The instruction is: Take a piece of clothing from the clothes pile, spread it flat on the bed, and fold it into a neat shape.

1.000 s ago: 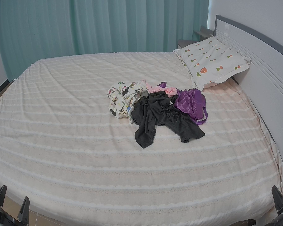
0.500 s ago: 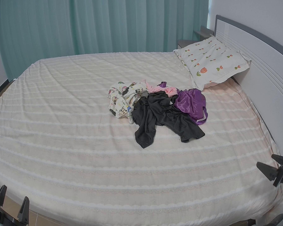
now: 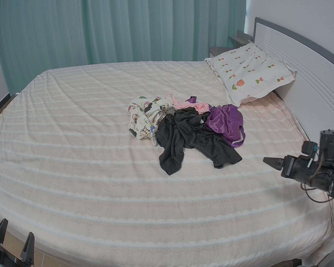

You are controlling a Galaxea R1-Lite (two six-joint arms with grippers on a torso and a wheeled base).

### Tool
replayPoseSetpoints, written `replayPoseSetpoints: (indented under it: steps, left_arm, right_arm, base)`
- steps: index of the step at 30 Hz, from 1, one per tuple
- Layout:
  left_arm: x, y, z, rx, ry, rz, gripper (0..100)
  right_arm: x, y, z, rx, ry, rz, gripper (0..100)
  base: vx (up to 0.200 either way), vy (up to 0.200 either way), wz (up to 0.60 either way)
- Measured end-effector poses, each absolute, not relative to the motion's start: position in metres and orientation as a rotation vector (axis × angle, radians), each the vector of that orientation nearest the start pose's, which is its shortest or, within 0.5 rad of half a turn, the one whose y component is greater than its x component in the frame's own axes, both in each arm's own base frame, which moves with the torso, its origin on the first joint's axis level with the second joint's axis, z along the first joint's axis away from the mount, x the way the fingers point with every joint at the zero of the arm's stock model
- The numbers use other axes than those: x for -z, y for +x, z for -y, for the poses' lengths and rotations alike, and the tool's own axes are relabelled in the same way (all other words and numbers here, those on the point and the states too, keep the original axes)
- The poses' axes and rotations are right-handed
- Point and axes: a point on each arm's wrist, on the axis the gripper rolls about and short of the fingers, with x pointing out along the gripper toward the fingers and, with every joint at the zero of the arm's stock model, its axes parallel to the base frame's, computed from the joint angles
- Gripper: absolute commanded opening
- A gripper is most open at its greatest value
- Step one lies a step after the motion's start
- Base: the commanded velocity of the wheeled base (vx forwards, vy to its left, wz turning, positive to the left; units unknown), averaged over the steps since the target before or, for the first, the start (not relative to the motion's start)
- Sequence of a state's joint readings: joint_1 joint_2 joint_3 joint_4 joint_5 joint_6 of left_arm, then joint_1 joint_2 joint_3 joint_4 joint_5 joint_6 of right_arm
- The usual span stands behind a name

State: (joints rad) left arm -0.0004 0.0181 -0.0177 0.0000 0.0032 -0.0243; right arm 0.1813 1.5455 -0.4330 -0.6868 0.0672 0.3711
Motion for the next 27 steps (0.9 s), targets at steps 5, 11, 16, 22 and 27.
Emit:
replayPoseSetpoints:
  steps: [5, 11, 16, 22, 27]
  left_arm:
    - [-0.081, -0.023, 0.0, -0.004, -0.024, 0.0, 100]
    - [-0.081, -0.023, 0.0, -0.004, -0.023, 0.0, 100]
    - [-0.081, -0.023, 0.0, -0.004, -0.022, 0.0, 100]
    - [-0.081, -0.023, 0.0, -0.004, -0.02, 0.0, 100]
    - [-0.081, -0.023, 0.0, -0.004, -0.018, 0.001, 100]
  right_arm:
    - [-0.109, 0.28, -0.062, -0.143, 0.393, -0.498, 100]
    - [-0.065, 0.349, -0.091, -0.111, 0.437, -0.498, 100]
    - [-0.037, 0.391, -0.111, -0.098, 0.459, -0.492, 100]
    - [-0.015, 0.424, -0.127, -0.087, 0.467, -0.502, 100]
    - [-0.002, 0.436, -0.136, -0.088, 0.464, -0.512, 100]
  base:
    - [0.0, 0.0, 0.0]
    - [0.0, 0.0, 0.0]
    - [0.0, 0.0, 0.0]
    - [0.0, 0.0, 0.0]
    - [0.0, 0.0, 0.0]
